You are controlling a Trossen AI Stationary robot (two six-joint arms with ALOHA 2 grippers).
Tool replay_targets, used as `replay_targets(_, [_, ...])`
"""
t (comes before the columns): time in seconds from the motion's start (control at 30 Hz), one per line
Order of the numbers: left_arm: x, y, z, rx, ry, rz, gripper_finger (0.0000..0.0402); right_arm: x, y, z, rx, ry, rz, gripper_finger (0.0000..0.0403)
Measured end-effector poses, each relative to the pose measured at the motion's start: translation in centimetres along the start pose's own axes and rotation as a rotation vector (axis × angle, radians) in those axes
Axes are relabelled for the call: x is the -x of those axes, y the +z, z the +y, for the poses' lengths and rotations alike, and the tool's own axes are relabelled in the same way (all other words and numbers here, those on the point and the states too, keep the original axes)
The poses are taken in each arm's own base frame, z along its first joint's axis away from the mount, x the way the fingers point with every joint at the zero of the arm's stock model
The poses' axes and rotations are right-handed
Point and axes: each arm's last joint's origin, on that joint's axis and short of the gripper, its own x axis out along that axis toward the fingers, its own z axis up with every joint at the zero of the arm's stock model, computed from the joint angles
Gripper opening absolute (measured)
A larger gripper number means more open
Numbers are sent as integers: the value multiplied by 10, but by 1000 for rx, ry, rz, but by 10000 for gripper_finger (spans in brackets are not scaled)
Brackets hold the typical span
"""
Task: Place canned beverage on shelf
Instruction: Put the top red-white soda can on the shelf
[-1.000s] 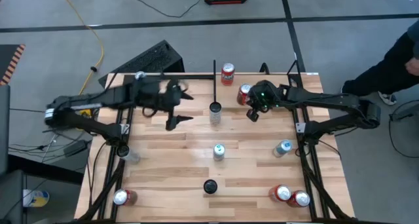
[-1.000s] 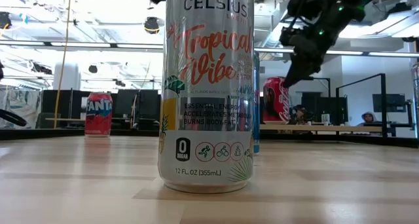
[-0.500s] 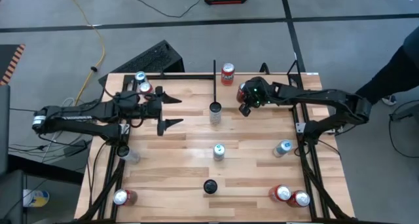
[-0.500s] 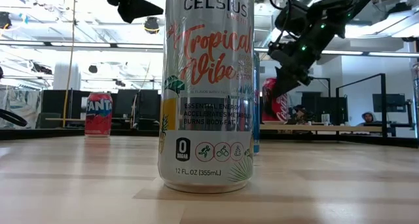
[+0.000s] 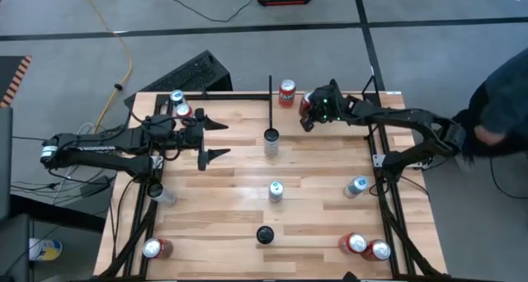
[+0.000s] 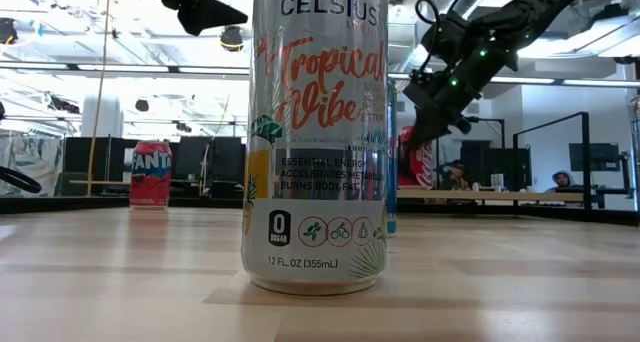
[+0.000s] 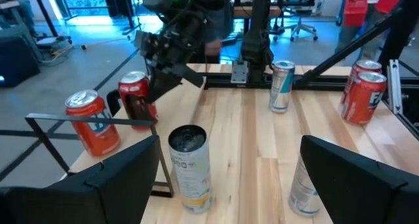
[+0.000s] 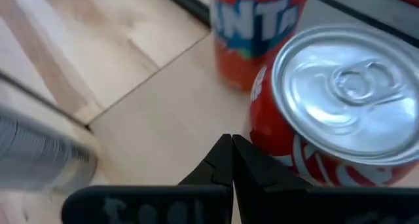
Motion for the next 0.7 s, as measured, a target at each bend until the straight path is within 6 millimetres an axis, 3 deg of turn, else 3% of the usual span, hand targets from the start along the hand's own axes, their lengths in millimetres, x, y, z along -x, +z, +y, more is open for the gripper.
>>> replay_targets(0.17, [0, 0, 0, 8, 1, 0, 355, 2, 0, -4, -16, 16, 18, 25])
replay_targets(0.43, [0, 0, 0, 5, 10, 2, 355, 23, -8, 1, 7, 28, 101, 25])
replay_targets(0.7, [0, 0, 0, 7, 10, 2, 355, 21, -5, -11, -18, -71, 73, 25])
